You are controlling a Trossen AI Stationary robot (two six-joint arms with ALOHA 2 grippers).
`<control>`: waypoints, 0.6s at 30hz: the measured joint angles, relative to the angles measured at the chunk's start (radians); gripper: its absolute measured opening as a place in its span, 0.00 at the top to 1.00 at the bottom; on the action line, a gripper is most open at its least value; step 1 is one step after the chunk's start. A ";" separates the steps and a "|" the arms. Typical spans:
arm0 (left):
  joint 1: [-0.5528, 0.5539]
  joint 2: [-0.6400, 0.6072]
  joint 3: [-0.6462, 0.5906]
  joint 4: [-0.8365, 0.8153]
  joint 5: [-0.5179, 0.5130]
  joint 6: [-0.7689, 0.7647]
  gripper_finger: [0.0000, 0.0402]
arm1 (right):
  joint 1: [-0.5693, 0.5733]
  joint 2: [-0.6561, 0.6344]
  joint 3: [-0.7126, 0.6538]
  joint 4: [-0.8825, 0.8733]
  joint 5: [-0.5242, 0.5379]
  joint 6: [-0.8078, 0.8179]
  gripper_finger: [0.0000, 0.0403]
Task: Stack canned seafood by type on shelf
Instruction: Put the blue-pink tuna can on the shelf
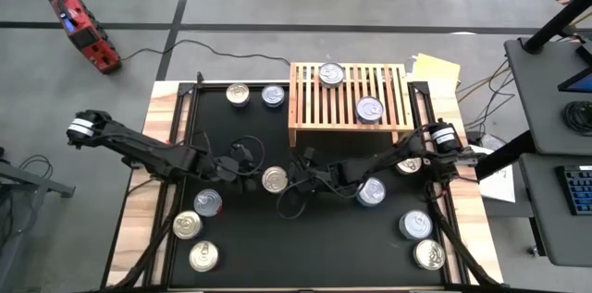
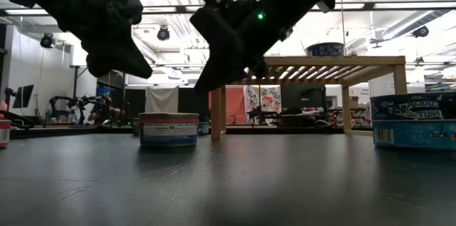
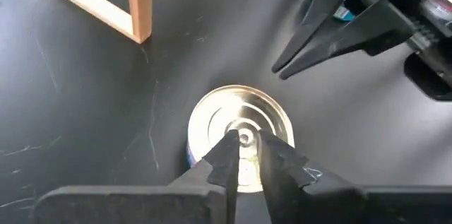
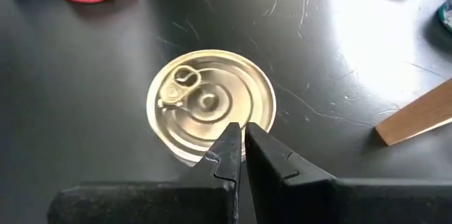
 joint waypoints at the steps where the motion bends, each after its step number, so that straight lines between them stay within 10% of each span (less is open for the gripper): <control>1: 0.000 0.008 0.000 0.000 0.000 -0.004 0.88 | -0.001 0.000 -0.001 0.000 0.000 -0.011 0.97; 18: 0.001 0.111 0.000 0.064 -0.007 -0.032 0.53 | -0.001 0.000 -0.096 0.239 -0.053 -0.172 0.97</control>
